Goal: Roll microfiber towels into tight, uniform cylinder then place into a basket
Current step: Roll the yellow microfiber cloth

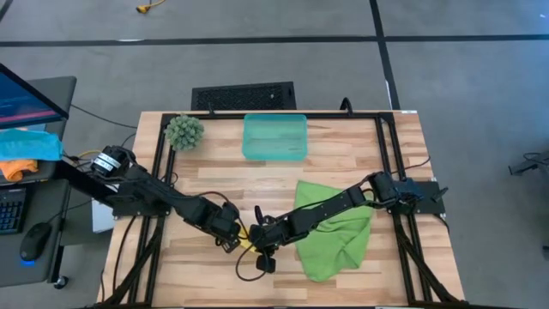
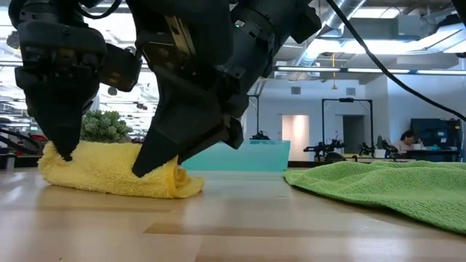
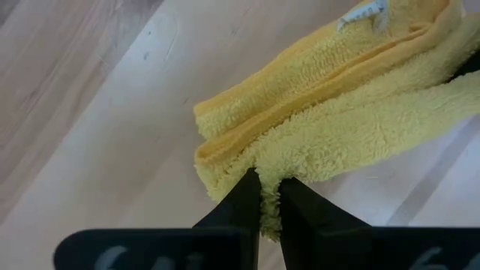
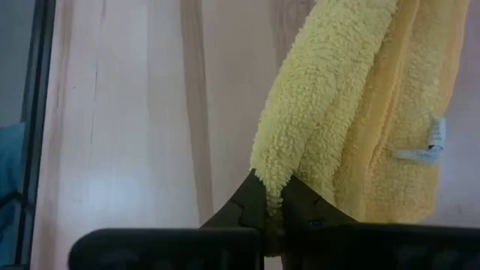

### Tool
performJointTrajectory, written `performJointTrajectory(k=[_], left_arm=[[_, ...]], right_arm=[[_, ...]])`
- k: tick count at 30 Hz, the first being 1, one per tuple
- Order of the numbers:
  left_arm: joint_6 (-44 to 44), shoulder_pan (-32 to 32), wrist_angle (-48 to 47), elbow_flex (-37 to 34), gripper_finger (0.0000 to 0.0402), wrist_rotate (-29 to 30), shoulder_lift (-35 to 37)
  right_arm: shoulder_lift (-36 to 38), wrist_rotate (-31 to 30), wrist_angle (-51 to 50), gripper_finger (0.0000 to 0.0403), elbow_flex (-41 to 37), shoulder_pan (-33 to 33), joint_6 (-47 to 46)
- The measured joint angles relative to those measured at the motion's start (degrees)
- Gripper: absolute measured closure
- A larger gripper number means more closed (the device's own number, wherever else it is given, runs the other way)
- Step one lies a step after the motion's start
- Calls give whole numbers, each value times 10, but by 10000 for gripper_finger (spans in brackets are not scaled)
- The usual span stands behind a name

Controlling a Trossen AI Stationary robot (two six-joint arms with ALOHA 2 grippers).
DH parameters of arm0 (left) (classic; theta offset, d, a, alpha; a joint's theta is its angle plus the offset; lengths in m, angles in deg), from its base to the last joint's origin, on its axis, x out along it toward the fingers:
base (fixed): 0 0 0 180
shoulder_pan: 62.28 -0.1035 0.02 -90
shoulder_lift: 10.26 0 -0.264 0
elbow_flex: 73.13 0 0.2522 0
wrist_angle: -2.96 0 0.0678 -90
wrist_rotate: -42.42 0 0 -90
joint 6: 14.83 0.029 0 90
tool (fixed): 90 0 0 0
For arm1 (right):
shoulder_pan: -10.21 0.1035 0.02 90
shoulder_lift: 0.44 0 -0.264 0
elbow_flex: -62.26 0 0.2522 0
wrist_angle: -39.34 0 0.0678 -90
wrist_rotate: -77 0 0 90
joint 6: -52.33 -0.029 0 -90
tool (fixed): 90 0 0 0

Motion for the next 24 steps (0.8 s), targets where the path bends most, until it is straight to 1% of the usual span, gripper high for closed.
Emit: performJointTrajectory(k=[5,8,10,11,13,16,21,23,24], left_arm=[[-3,0,-4,0,384,11,0],[-6,-3,-29,-11,384,24,-1],[-15,-8,-25,-21,384,8,0],[-17,-9,-22,-28,384,-4,1],[-18,-9,-16,-37,384,-17,2],[-18,-6,-14,-39,384,-16,2],[-14,-10,-6,-39,384,-16,1],[-8,-11,-5,-40,384,-18,1],[-6,-10,-5,-39,384,-18,1]], right_arm=[[0,-9,-4,343,0,0,0],[0,35,-15,335,-2,0,0],[0,77,-9,339,-2,2,0],[0,87,3,343,-2,4,1],[0,77,23,355,-1,9,4],[0,70,37,375,-1,9,10],[2,62,37,394,-1,10,70],[7,26,39,396,-1,12,116],[8,-5,44,396,1,13,147]])
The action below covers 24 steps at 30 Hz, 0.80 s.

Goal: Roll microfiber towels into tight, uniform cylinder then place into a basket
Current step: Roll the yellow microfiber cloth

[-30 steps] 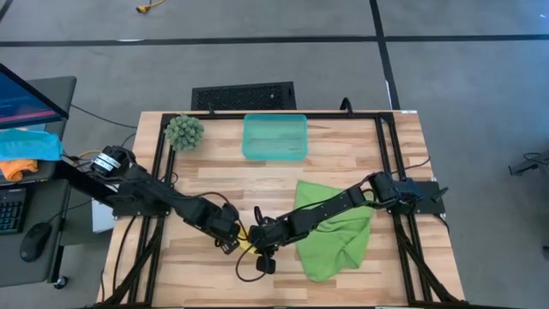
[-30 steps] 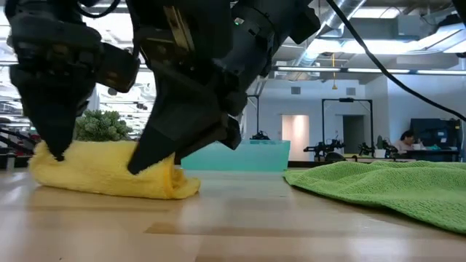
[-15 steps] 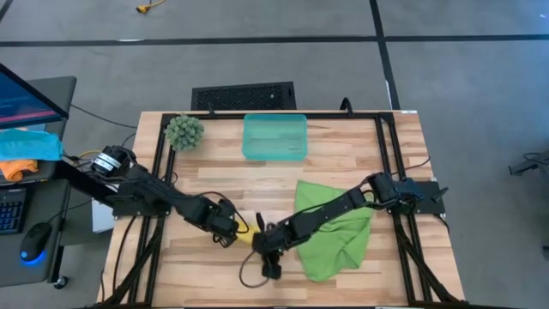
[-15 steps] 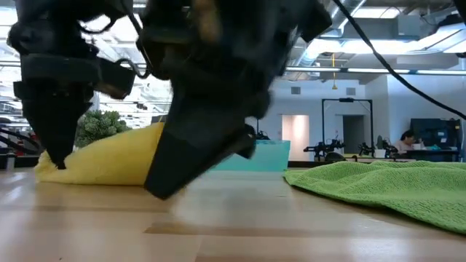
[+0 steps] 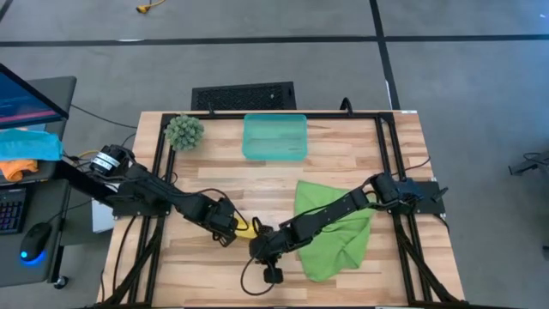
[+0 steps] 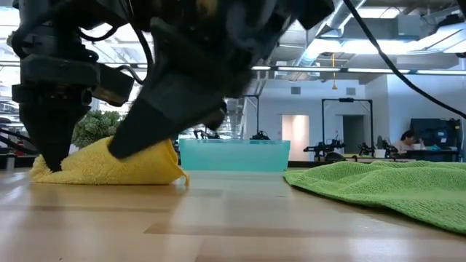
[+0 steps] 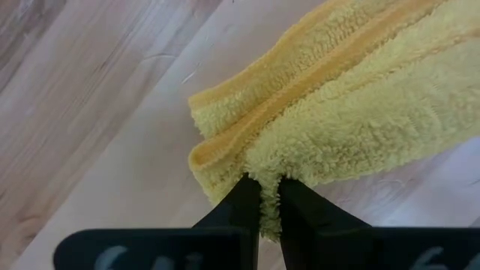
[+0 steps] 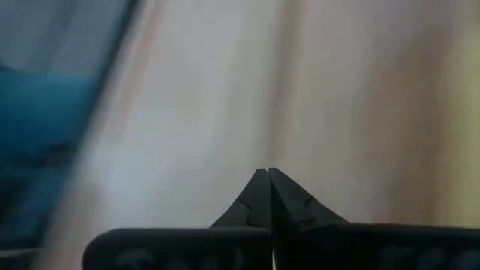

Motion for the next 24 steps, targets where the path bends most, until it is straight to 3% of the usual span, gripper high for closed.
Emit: performJointTrajectory(k=[3,5,12,24], left_arm=[[4,0,1,0,384,0,0],[6,0,1,0,384,0,0],[6,0,3,0,384,-1,-1],[11,0,4,0,384,-7,-1]], right_arm=[[6,-125,3,392,1,9,107],[8,-169,30,390,1,10,153],[6,-201,39,393,2,-11,161],[2,-231,6,393,-20,-43,78]])
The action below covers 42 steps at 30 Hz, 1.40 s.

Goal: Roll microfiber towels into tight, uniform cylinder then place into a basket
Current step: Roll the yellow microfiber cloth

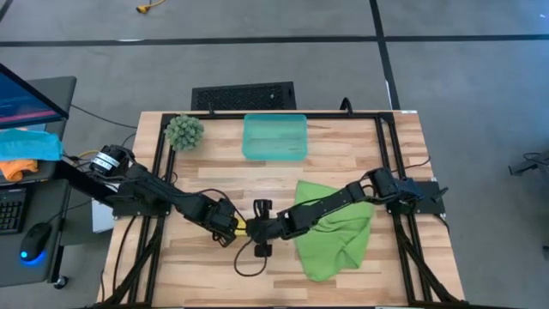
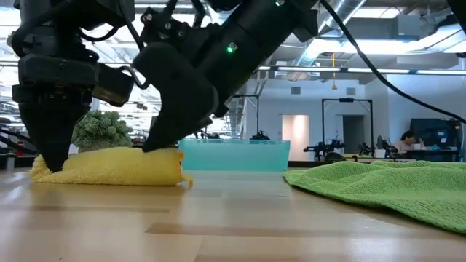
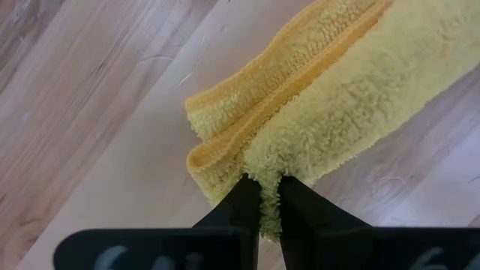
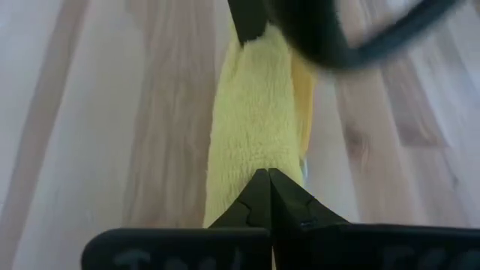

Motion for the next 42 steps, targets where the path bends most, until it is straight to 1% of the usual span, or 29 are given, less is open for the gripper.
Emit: performJointTrajectory(k=[6,10,14,17,25,29,32,37,42], left_arm=[[6,0,2,0,384,-7,0],[6,0,2,0,379,-10,0],[12,0,2,0,364,-10,0],[17,0,1,3,350,-10,-1],[28,-1,-3,27,311,-23,-3],[55,-2,-5,33,300,-45,-3],[68,-2,-6,34,297,-48,-2],[77,-2,-31,34,297,-47,20],[76,-2,-59,34,296,-28,71]], right_arm=[[0,0,-29,393,0,-4,-43],[0,1,-35,393,0,-6,-44],[0,3,-39,392,0,-7,-44],[0,16,-40,392,0,-7,-44],[0,30,-51,392,0,-7,-46],[0,30,-71,392,1,-7,-63],[0,30,-70,392,1,-7,-64],[0,32,-80,393,1,-7,-74],[1,35,-87,397,1,-7,-74]])
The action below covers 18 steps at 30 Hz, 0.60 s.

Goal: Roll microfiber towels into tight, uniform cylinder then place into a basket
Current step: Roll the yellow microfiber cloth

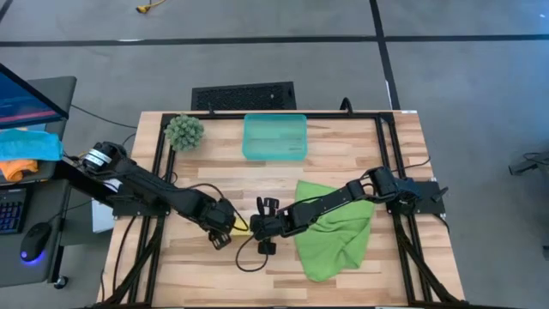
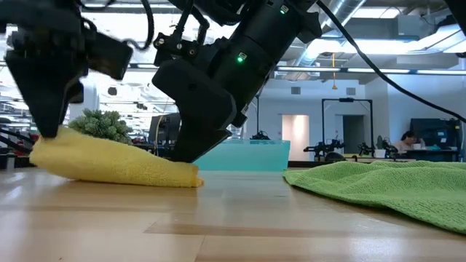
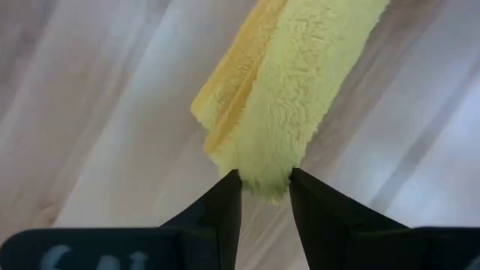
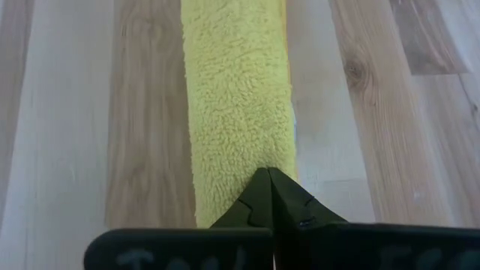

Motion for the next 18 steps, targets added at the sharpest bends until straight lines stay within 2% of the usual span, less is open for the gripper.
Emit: performJointTrajectory(k=[5,10,14,18], left_arm=[[-5,5,-5,0,297,29,68],[-4,40,7,1,297,120,113],[22,85,80,-12,297,191,107],[60,106,167,-34,297,207,69]], right_arm=[[0,2,-2,397,0,0,-1],[0,2,-2,397,0,0,-1],[0,2,-2,397,0,0,-1],[0,2,-2,397,0,0,-1]])
